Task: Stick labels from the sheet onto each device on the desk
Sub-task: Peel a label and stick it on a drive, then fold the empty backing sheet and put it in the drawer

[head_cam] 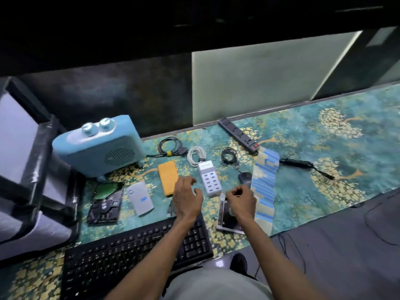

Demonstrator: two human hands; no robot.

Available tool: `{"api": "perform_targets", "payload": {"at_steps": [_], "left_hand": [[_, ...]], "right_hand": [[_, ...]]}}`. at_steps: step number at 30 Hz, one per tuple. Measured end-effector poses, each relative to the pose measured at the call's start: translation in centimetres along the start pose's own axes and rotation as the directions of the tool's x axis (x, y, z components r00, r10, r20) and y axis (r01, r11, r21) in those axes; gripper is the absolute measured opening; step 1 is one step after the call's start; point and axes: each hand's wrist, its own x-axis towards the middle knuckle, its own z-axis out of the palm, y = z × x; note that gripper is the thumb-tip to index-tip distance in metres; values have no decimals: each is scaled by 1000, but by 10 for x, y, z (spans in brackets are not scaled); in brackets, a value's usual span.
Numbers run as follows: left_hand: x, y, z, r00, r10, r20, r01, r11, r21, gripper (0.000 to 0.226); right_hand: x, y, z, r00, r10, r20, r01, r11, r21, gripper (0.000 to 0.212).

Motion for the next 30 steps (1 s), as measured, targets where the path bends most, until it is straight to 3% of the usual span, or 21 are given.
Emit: {"api": "perform_targets", "payload": {"at_steps": [3,5,8,10,13,16,19,21,23,25,27,30], "left_hand": [[-3,41,35,967,68,246,-49,996,-80,24],[-4,68,57,938,83,336,-48,993,-110,28],[-3,103,94,911,24,411,26,993,-118,22],[-3,120,112,895,-26,444,79,992,-102,20],[-7,140,125,899,-149,411,174,984,-24,34],[-9,147,133,871,-219,440,272,960,-60,44],[-5,147,135,799,-271,537,435,877,-204,37],[-3,154,128,749,-276,602,562,746,-358,25],[-1,160,117,716,-282,639,638,635,-436,27],[3,155,108,702,-279,656,665,588,-461,32],[3,147,97,713,-294,636,660,587,-469,38],[2,134,82,743,-370,558,653,586,-480,29]], "right_hand": [[31,18,-35,981,73,-182,-74,997,-3,24],[50,31,-56,971,117,-208,-125,992,-23,35],[79,53,-87,983,149,-104,-157,985,-72,56],[95,63,-101,989,149,13,-148,989,-3,66],[110,71,-115,979,156,128,-170,979,108,69],[118,74,-119,971,167,173,-191,973,132,68],[124,75,-117,959,179,221,-219,961,169,68],[125,73,-113,956,199,217,-239,956,172,68],[131,77,-108,962,154,224,-196,963,183,71],[130,68,-108,953,100,287,-193,929,316,48],[126,53,-110,928,23,371,-198,876,441,28],[121,35,-105,894,-151,423,-94,858,505,35]]}}
